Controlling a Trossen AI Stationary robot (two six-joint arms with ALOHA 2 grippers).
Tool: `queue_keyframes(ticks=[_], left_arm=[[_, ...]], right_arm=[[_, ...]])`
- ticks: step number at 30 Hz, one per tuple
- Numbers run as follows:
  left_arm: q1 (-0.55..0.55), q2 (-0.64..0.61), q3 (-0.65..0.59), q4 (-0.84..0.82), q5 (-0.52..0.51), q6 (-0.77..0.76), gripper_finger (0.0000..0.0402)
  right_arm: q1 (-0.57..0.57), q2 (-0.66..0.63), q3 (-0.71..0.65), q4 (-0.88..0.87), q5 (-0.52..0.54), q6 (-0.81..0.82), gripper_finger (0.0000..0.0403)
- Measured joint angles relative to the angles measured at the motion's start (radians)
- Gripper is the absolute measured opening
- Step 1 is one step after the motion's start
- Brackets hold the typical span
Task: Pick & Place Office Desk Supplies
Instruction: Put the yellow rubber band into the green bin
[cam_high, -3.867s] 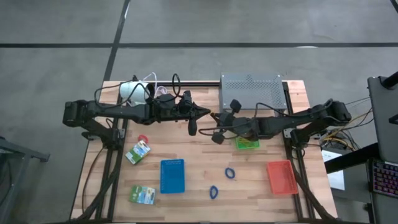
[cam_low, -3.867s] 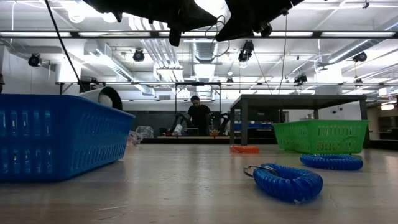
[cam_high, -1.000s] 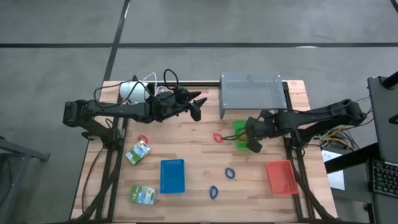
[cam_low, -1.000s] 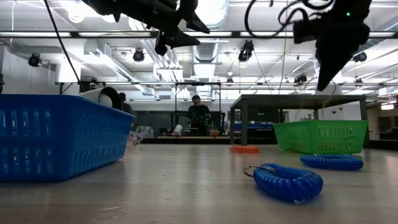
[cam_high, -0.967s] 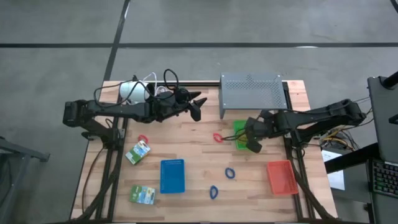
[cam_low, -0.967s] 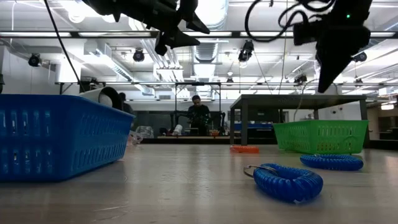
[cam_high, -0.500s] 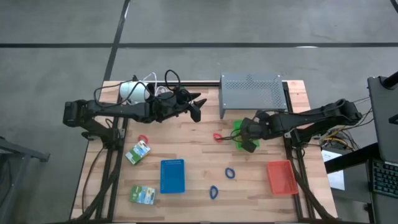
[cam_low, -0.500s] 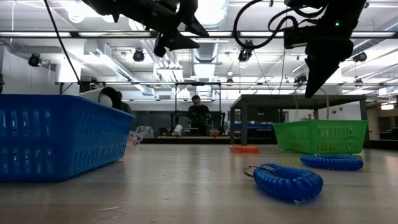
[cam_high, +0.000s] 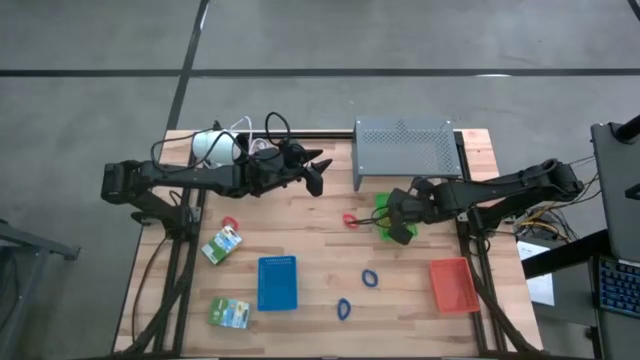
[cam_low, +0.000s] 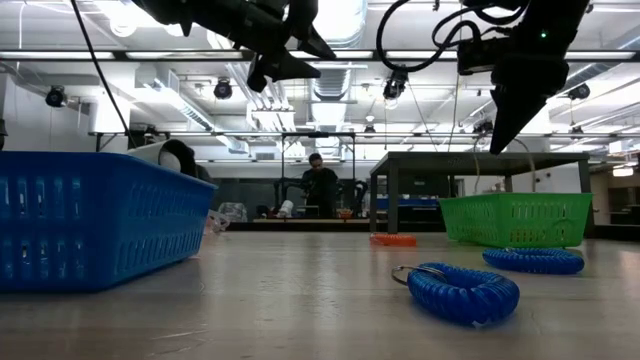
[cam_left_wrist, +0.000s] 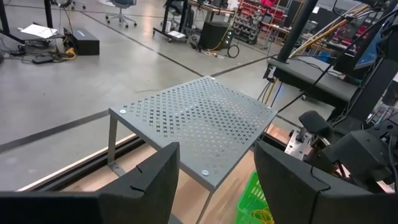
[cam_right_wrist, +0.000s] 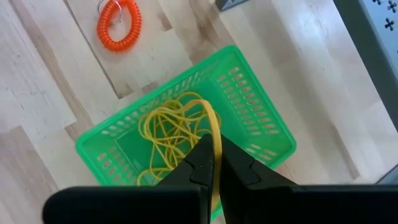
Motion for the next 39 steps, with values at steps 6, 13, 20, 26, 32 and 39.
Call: queue_keyframes(ticks=[6,13,20,26,32,39], left_arm=[[0.0,0.0,0.0,-0.044,0.0,0.0,0.0212],[0.0,0.0,0.0,-0.127,0.0,0.0,0.0213],[0.0,0.0,-0.001,-0.185,0.001,0.0,0.0212],[0.0,0.0,-0.006,-0.185,0.001,0.0,0.0214],[0.0,0.0,-0.006,-0.189,0.001,0.0,0.0214],[0.0,0.0,-0.006,-0.214,0.001,0.0,0.0214]], right_arm=[[0.0,0.0,0.0,-0.001,-0.001,0.0,0.0009],[0.0,0.0,0.0,-0.001,-0.001,-0.006,0.0009],[0.0,0.0,0.0,0.0,-0.002,-0.008,0.0009],[0.0,-0.001,0.0,0.001,-0.002,-0.008,0.0009],[0.0,-0.001,0.0,0.002,-0.004,-0.007,0.0009],[0.0,-0.002,-0.01,0.018,-0.002,-0.004,0.0009]])
